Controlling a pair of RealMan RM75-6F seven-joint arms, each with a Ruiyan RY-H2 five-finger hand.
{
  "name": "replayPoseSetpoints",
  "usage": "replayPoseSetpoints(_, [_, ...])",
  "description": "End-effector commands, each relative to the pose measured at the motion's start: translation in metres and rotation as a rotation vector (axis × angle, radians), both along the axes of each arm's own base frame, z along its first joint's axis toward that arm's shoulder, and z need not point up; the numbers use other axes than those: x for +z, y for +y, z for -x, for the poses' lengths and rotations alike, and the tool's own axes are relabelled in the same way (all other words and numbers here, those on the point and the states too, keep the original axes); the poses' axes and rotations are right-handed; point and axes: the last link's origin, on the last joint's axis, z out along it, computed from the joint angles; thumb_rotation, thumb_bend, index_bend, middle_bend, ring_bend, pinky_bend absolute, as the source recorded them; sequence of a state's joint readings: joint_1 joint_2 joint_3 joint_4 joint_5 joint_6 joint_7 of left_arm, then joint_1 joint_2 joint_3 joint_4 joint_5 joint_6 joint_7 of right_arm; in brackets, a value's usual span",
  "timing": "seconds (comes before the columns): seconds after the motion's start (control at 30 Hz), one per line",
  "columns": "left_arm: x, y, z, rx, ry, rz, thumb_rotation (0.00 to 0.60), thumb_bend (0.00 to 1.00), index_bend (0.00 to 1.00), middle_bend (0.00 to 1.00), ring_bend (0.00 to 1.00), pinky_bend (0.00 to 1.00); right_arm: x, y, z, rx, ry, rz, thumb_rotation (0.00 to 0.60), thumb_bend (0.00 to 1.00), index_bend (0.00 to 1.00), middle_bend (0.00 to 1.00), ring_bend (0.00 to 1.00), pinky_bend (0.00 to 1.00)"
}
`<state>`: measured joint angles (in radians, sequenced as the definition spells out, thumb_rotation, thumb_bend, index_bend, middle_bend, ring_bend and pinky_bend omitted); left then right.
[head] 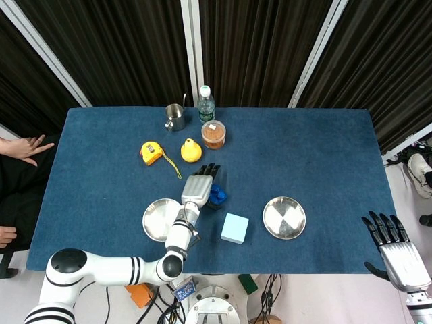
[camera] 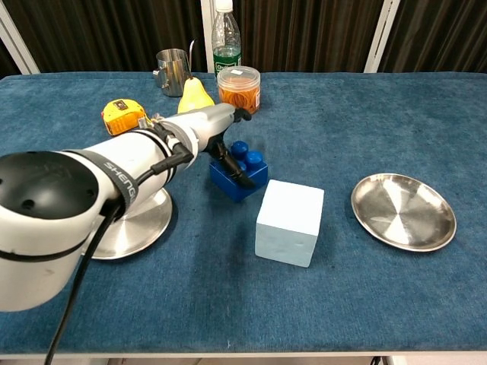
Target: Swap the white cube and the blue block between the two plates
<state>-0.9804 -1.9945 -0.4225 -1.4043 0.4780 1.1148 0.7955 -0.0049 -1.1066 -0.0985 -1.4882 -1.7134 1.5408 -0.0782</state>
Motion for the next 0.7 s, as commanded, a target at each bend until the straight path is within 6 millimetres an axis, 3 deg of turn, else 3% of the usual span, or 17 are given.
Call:
replayPoseSetpoints(0.03, [-0.003, 0.0, 0.002, 0.012, 0.032, -0.013, 0.6, 0.04, 0.2, 0.17, 0.22, 0.46, 0.0, 0.0, 0.0, -0.001, -0.001, 0.002, 0.6, 0.27, 0.0, 0.0, 0.0, 0.0])
replayPoseSetpoints(0.27, [0.002, 0.001, -0.001, 0.012, -0.003, -0.046, 0.6, 0.21, 0.44, 0.42, 0.47, 0.65, 0.0, -0.001, 0.001, -0.005, 0.0, 0.002, 0.6, 0.27, 0.0, 0.0, 0.0, 0.0])
replayPoseSetpoints(0.47, [0.016, -0.004, -0.002, -0.044, -0.051, -0.073, 0.6, 0.27, 0.52, 0.49, 0.51, 0.67, 0.0, -0.001, 0.001, -0.007, 0.004, 0.0, 0.6, 0.27, 0.0, 0.0, 0.0, 0.0])
replayPoseSetpoints(0.57, [0.038, -0.016, 0.004, -0.099, -0.031, -0.085, 0.6, 0.27, 0.52, 0.49, 0.51, 0.67, -0.001, -0.001, 0.001, -0.005, 0.007, -0.003, 0.6, 0.27, 0.0, 0.0, 0.0, 0.0])
replayPoseSetpoints(0.7, [0.08, -0.039, 0.028, -0.155, 0.049, -0.123, 0.6, 0.26, 0.52, 0.49, 0.51, 0.67, -0.001, 0.002, 0.0, 0.0, 0.012, -0.001, 0.6, 0.27, 0.0, 0.0, 0.0, 0.0])
